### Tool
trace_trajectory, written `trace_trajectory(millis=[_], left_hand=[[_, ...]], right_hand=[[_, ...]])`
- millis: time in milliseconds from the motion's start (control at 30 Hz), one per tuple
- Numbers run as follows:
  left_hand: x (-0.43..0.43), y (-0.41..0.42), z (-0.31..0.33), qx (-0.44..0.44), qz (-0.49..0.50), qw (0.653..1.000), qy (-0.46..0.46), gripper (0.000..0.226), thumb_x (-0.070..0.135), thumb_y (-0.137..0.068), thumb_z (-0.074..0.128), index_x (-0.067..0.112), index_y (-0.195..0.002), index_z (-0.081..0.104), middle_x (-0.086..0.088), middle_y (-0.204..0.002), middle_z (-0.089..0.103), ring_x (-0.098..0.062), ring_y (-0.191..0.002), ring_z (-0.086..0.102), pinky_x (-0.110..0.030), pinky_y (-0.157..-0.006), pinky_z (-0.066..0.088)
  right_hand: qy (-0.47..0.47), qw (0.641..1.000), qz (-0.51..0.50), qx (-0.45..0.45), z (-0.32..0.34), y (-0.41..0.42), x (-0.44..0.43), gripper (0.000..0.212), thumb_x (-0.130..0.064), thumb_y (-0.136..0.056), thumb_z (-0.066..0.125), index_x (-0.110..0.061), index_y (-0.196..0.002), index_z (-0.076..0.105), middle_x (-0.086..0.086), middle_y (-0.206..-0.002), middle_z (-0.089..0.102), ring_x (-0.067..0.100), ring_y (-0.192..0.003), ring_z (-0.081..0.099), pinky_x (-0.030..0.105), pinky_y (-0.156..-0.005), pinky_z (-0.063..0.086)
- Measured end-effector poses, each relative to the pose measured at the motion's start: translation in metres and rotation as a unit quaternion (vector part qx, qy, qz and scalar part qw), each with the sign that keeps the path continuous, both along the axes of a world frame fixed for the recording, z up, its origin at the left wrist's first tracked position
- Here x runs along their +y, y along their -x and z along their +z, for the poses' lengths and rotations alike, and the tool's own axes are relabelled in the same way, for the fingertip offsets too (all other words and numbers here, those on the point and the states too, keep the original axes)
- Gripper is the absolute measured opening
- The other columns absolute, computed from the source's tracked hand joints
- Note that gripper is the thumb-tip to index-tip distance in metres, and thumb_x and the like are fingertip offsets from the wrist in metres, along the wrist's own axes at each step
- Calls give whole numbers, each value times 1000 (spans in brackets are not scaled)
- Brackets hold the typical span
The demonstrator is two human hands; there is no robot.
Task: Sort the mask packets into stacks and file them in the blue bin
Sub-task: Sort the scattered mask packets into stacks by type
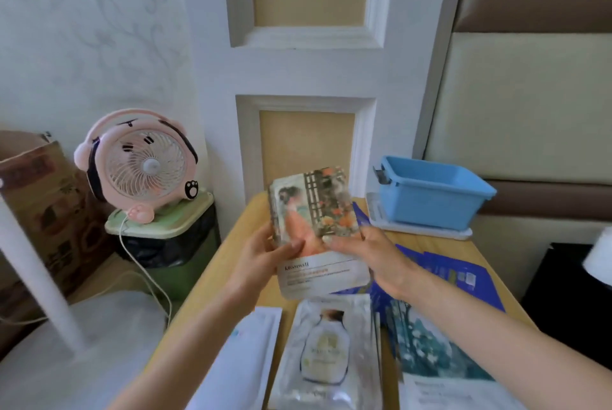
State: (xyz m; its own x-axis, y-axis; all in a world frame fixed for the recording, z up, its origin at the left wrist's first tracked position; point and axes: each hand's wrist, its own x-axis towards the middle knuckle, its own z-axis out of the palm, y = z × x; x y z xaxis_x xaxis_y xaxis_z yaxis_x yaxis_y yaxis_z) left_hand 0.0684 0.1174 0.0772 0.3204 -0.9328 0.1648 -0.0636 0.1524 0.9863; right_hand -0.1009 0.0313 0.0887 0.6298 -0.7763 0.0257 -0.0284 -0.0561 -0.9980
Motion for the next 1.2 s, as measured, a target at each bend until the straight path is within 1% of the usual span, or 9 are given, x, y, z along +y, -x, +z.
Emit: trace_trajectory(millis=[167,367,467,600,667,767,900,1033,1200], left_hand=[[20,24,1,-47,-55,997,-23,25,0,-85,62,6,-110,60,-2,-80,73,-11,-67,68,-16,-55,49],[26,56,1,-82,-133,987,-38,9,16,-93,53,11,-98,58,-6,-78,71,-16,-63,68,-24,-52,55],[28,47,-13,-95,-121,985,-73,16,23,-94,50,9,-101,56,-10,-81,74,-23,-65,70,-26,-54,56],[15,12,-41,-111,-44,984,-136,15,16,-96,50,4,-104,54,-8,-81,74,-19,-63,70,-25,-55,56],[-1,-2,-49,-117,8,981,-154,12,11,-96,49,2,-104,52,-10,-86,71,-17,-60,67,-22,-51,54],[-34,-17,-53,-161,60,971,-164,10,8,-95,49,3,-104,50,-14,-96,66,-21,-74,62,-27,-58,52],[-87,-37,-53,-343,68,925,-149,21,25,-86,54,13,-103,57,-2,-100,64,-22,-95,60,-33,-80,48],[-140,-53,-62,-491,49,852,-176,35,32,-90,49,21,-122,56,2,-125,59,-20,-113,56,-29,-89,44],[-164,-50,-64,-619,49,756,-209,32,14,-94,44,9,-124,52,-6,-128,53,-29,-117,52,-36,-94,44]], right_hand=[[-47,996,-55,-50,15,28,5,42,-25,-68,75,-9,-106,64,10,-101,72,26,-94,67,42,-90,52],[-32,992,-123,-10,19,73,3,17,4,-82,62,-6,-96,64,7,-79,72,17,-67,68,30,-67,58],[-5,976,-197,89,0,114,-1,34,6,-81,64,-6,-113,58,17,-102,68,18,-72,65,32,-68,55],[208,843,-239,434,-45,151,22,84,-20,-82,70,-21,-148,19,10,-145,36,24,-124,42,35,-101,37],[298,822,-190,447,-60,156,44,87,-44,-86,61,-40,-148,0,-5,-157,5,18,-145,8,37,-117,13],[311,815,-96,479,-72,151,66,71,-73,-79,32,-54,-140,1,-24,-148,-18,2,-139,-17,38,-115,-11],[381,753,-66,532,-94,150,72,68,-82,-67,-18,-62,-132,-13,-24,-147,-25,7,-141,-18,30,-107,-32],[343,742,-68,572,-104,152,66,55,-65,-94,13,-47,-146,7,-14,-145,41,12,-132,39,31,-113,-2],[335,782,-66,521,-96,155,67,72,-84,-55,-28,-69,-124,-12,-34,-141,-29,-7,-135,-24,34,-117,-15]])
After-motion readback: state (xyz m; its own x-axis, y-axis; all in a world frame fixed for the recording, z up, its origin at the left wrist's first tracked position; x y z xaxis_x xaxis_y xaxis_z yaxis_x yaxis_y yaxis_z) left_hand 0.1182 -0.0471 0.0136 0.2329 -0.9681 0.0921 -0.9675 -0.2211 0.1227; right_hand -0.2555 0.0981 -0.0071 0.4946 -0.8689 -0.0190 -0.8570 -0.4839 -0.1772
